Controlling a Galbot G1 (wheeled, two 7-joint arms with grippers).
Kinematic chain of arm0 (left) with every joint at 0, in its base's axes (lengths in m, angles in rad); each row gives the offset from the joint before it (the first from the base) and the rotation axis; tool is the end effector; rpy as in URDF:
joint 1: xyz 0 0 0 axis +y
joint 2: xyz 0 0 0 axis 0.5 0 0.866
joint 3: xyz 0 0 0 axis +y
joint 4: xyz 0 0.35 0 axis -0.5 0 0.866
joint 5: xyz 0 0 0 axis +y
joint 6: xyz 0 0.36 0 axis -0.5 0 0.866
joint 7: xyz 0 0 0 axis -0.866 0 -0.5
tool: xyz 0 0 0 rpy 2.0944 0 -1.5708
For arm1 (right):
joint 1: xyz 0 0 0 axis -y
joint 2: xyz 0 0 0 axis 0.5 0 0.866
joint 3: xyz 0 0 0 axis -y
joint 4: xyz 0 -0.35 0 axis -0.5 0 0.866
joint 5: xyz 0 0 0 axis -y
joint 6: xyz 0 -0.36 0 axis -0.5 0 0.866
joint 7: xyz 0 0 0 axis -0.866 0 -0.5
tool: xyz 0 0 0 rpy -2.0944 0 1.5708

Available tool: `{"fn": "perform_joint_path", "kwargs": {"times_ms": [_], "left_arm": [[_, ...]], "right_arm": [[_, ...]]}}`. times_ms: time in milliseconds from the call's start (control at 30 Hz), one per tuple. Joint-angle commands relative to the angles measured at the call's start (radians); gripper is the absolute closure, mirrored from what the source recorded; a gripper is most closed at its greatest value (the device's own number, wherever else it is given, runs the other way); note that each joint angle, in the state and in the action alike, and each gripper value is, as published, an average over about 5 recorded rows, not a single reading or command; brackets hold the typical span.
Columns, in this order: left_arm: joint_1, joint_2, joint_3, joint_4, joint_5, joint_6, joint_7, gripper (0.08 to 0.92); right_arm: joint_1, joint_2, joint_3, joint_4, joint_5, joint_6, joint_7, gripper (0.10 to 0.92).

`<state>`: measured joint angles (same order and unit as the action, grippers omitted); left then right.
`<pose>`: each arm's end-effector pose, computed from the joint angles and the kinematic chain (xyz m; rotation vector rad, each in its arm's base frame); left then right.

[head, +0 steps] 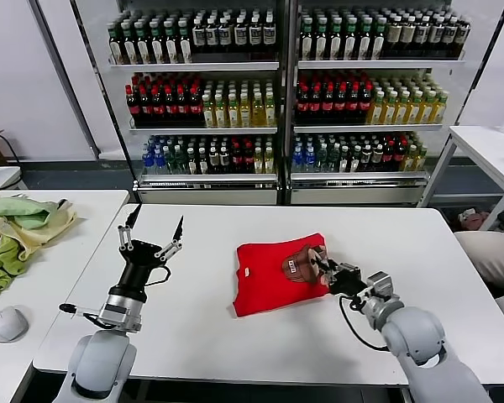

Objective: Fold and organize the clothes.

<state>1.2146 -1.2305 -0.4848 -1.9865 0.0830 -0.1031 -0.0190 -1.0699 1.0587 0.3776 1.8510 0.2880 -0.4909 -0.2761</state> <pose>0.2916 0.0563 -0.2492 0.1784 2.7342 0.5447 0.3367 -0.0789 -0.2507 0.6471 -2.7113 0.2940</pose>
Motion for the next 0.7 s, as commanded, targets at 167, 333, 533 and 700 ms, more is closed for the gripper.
{"fn": "perform_joint_path", "kwargs": {"times_ms": [167,333,533,700], "left_arm": [[-0.14,-0.056,-0.013,0.207,0.245,-0.191,0.062,0.177],[-0.175,-0.061,0.006,0.224,-0.012,-0.132,0.09,0.177],[-0.174,-0.068,0.032,0.205,-0.169,0.005,0.064,0.177],[-0.16,-0.069,0.022,0.196,-0.171,-0.007,0.076,0.177]], "right_arm": [[-0.065,-0.02,0.183,0.002,-0.152,0.097,-0.093,0.588],[-0.061,0.014,0.229,-0.016,-0.136,0.181,0.05,0.441],[-0.034,0.045,0.235,-0.04,-0.124,0.224,0.129,0.272],[-0.037,0.056,0.229,-0.036,-0.124,0.232,0.136,0.207]]}}
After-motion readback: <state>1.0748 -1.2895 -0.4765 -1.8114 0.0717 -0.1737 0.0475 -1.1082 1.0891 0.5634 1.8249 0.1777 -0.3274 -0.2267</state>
